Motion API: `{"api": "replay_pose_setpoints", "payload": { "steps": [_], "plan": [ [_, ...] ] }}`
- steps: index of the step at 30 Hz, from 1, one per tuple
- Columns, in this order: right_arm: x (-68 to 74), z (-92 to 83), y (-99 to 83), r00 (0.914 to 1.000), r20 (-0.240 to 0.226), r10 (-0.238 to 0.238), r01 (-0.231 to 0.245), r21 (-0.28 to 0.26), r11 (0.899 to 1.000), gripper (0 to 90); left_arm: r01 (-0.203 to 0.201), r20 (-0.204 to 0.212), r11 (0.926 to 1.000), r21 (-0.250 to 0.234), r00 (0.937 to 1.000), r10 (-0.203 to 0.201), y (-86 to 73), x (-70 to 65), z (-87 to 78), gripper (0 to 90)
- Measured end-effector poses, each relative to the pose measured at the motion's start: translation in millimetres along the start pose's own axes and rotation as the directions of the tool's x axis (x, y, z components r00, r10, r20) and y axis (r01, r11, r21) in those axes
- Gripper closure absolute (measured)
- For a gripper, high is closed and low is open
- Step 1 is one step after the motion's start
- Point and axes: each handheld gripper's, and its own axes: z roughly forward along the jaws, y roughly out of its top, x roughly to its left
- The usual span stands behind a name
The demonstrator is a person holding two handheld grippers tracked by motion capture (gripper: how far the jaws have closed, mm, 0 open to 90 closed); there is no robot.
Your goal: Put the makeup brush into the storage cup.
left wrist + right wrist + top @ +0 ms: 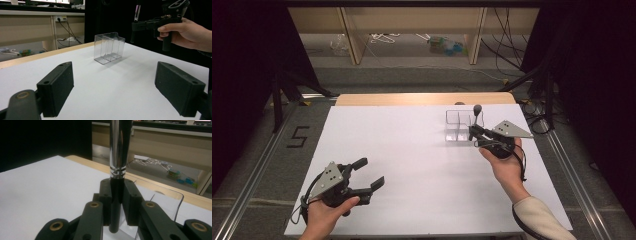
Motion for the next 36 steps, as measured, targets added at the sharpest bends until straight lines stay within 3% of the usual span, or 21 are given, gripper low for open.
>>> {"api": "replay_pose_setpoints", "payload": {
  "steps": [36],
  "plan": [
    [-8.9,5.1,3.9,0.9994,0.034,0.003,-0.003,0.004,1.000,79.5,0.001,0.001,1.0000,-0.001,1.0000,-0.001,-0.1,0.2,0.0,15.2]
  ]
}}
